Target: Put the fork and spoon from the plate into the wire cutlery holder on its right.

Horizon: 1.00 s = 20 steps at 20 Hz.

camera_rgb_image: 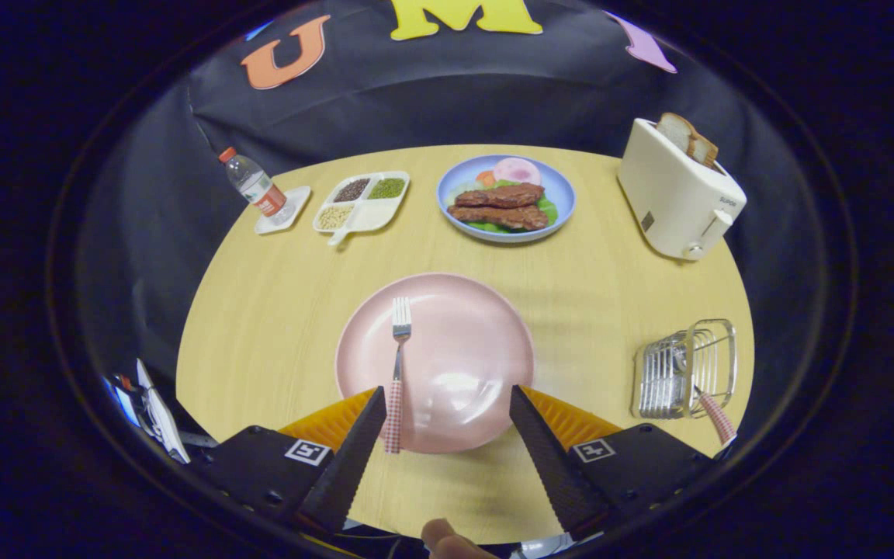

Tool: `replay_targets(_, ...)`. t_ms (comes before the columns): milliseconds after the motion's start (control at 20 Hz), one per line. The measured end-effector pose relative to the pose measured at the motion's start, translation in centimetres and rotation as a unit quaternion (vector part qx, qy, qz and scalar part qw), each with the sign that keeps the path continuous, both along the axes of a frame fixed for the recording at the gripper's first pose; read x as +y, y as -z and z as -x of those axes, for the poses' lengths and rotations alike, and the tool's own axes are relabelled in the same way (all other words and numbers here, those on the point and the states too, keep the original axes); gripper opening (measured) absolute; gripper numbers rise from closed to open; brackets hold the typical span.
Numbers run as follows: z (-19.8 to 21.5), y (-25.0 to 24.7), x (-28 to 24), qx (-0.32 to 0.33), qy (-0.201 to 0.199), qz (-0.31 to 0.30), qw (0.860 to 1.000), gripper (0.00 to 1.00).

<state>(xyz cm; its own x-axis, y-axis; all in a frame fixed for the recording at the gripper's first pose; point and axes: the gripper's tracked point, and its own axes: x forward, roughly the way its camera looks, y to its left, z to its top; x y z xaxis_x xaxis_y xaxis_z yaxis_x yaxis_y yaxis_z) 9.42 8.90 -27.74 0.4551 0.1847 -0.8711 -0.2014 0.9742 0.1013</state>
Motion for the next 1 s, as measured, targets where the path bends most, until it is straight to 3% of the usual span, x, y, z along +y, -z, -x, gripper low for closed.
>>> replay_targets(400, -0.6, 4.3, 3.3, -0.075, 0.019, 0.021, 0.997, 0.95)
replay_targets(550, -0.6, 6.2, 5.0, -0.064, 0.034, 0.008, 0.997, 0.87)
replay_targets(650, -0.7, 6.6, 5.5, -0.065, 0.035, 0.008, 0.997, 0.74)
replay_targets(850, -0.7, 7.7, 6.2, -0.062, 0.030, 0.021, 0.997, 0.37)
replay_targets(950, -0.5, 7.8, 5.8, -0.068, 0.032, 0.040, 0.996, 0.38)
replay_targets(1000, -1.0, 7.4, 5.4, -0.069, 0.039, 0.050, 0.996, 0.23)
